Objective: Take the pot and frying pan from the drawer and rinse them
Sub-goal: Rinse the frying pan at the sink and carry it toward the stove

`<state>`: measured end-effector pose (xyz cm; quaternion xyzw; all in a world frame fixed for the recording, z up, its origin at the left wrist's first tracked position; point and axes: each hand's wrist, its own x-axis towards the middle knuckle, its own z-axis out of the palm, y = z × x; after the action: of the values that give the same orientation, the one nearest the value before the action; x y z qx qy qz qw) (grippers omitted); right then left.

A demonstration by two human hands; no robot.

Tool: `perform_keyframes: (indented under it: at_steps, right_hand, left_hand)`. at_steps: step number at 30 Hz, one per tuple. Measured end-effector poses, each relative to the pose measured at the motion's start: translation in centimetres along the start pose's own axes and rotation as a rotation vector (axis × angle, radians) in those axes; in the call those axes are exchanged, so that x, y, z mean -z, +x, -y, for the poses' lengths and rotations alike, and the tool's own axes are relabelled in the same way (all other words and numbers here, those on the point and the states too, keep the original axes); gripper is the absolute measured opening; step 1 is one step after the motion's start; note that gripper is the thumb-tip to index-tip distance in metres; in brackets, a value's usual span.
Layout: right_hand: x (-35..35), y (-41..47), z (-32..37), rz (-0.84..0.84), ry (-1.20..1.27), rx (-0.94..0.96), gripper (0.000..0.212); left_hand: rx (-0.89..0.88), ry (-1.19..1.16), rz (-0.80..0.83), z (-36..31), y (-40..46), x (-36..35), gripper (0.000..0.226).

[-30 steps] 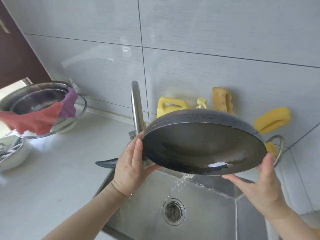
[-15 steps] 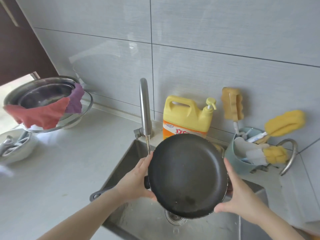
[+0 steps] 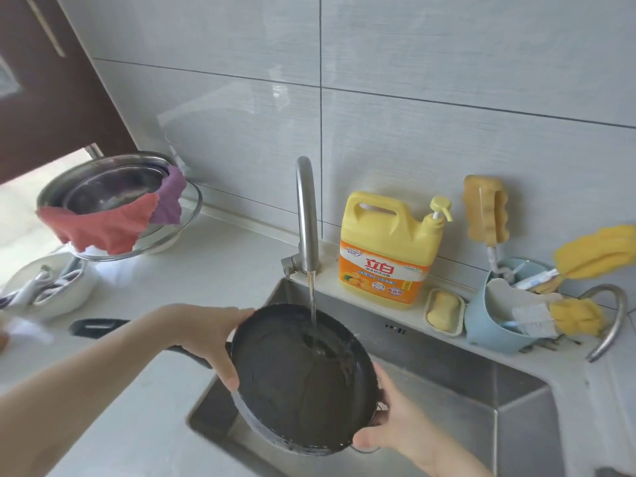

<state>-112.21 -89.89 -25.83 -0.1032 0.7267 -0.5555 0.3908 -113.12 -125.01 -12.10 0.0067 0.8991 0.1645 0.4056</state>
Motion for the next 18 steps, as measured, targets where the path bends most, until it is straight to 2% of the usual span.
perform_keyframes:
  at_steps: [4,6,8,10,12,15,18]
  right_hand:
    - [-1.8,0.7,-0.7,-0.174,0.077,0.095,0.14]
    - [-1.3,0.7,-0.1,-0.263,0.046,0.166,0.145]
    - [0.3,0.4,1.4,-0.345,-0.049,0.222,0.146]
    - [2.6,-0.3,4.0,-0.378,-0.187,0.271,0.149]
    - [5.0,-1.3,6.7,-0.342,-0.343,0.258,0.151]
    - [8.4,-2.6,10.2,-0.227,-0.523,0.174,0.148]
    - [10.6,-3.7,11.7,-0.107,-0.584,0.114,0.127]
  left_hand:
    - [-0.066,0.145,-0.31,-0.7,-1.1,-0.6,0.135]
    - [-0.108,0.198,-0.49,-0.9,-0.9,-1.5,0.14]
    - [-0.144,0.161,-0.608,-0.9,-0.1,-2.5,0.142]
    - [-0.153,0.042,-0.657,-0.9,0.9,-3.6,0.143]
    - [-0.194,-0.136,-0.645,-1.2,2.0,-4.6,0.142]
    - [-0.267,-0.379,-0.517,-1.9,3.7,-6.0,0.14]
    - [-0.232,-0.422,-0.294,-2.6,4.9,-6.5,0.141]
